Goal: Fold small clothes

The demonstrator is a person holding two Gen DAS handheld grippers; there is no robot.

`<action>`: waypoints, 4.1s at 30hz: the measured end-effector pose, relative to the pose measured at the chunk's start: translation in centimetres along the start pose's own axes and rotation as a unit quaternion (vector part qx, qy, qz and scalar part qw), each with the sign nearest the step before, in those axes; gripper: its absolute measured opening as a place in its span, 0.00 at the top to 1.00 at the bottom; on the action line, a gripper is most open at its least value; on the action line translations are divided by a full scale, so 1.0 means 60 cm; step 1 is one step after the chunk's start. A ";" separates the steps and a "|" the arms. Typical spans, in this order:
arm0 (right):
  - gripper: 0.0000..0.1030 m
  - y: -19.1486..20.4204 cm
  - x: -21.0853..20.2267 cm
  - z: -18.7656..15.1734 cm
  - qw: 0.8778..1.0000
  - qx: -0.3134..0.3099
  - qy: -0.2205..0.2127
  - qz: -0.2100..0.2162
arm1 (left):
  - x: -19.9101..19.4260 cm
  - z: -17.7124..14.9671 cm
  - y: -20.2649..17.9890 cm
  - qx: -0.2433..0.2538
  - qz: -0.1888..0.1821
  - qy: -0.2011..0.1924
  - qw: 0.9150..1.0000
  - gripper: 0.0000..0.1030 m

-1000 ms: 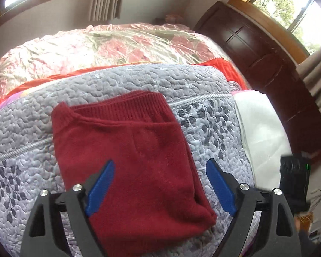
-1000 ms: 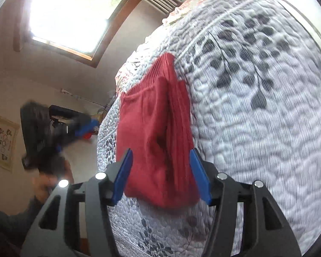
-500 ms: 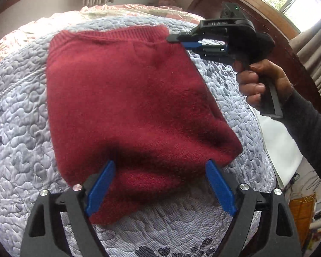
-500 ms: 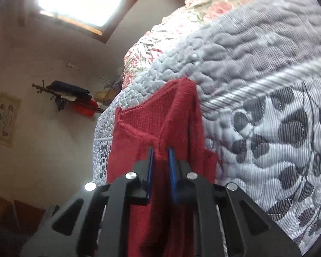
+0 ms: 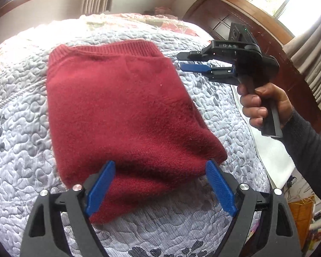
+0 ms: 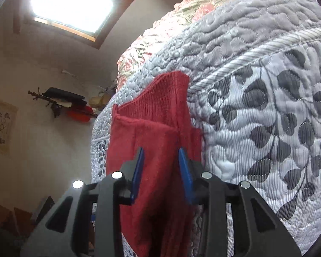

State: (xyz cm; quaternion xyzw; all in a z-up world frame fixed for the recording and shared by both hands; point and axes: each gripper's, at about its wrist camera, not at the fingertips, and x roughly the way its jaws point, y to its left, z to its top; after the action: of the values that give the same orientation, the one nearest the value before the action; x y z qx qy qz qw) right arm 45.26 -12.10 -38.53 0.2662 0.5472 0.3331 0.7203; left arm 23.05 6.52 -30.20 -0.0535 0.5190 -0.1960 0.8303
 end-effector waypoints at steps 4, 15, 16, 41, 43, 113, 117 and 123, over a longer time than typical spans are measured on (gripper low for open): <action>0.89 0.006 0.026 -0.008 1.000 -0.012 0.020 -0.008 | 0.014 -0.010 -0.001 -0.001 -0.004 0.023 1.000 0.16; 0.92 -0.009 0.037 -0.002 0.998 -0.027 -0.020 -0.056 | 0.053 -0.042 0.003 -0.014 -0.017 0.069 0.997 0.14; 0.87 -0.007 0.028 -0.002 0.998 -0.022 -0.024 -0.053 | 0.041 -0.045 0.003 -0.015 -0.023 0.069 0.997 0.14; 0.76 0.047 -0.088 -0.167 0.996 -0.055 -0.002 -0.075 | -0.075 0.001 0.164 -0.173 -0.096 -0.007 0.980 0.09; 0.76 0.062 -0.068 -0.175 0.997 -0.060 0.019 -0.041 | -0.074 -0.001 0.196 -0.209 -0.096 -0.010 0.973 0.09; 0.73 0.255 0.214 -0.197 0.983 -0.066 0.147 -0.087 | -0.251 -0.251 0.329 -0.206 -0.033 -0.046 0.977 0.19; 0.93 0.219 0.224 -0.200 0.978 -0.072 0.142 -0.131 | -0.188 -0.248 0.280 -0.188 -0.049 -0.004 0.981 0.19; 0.80 0.217 0.176 -0.221 0.985 -0.054 0.124 -0.110 | -0.173 -0.253 0.264 -0.186 -0.056 0.017 0.981 0.19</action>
State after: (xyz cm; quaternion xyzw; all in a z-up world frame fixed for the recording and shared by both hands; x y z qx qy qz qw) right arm 31.87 4.59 -38.70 0.1214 0.6396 0.3111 0.6924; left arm 9.93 26.76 -33.02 -0.2324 0.5564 -0.1432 0.7848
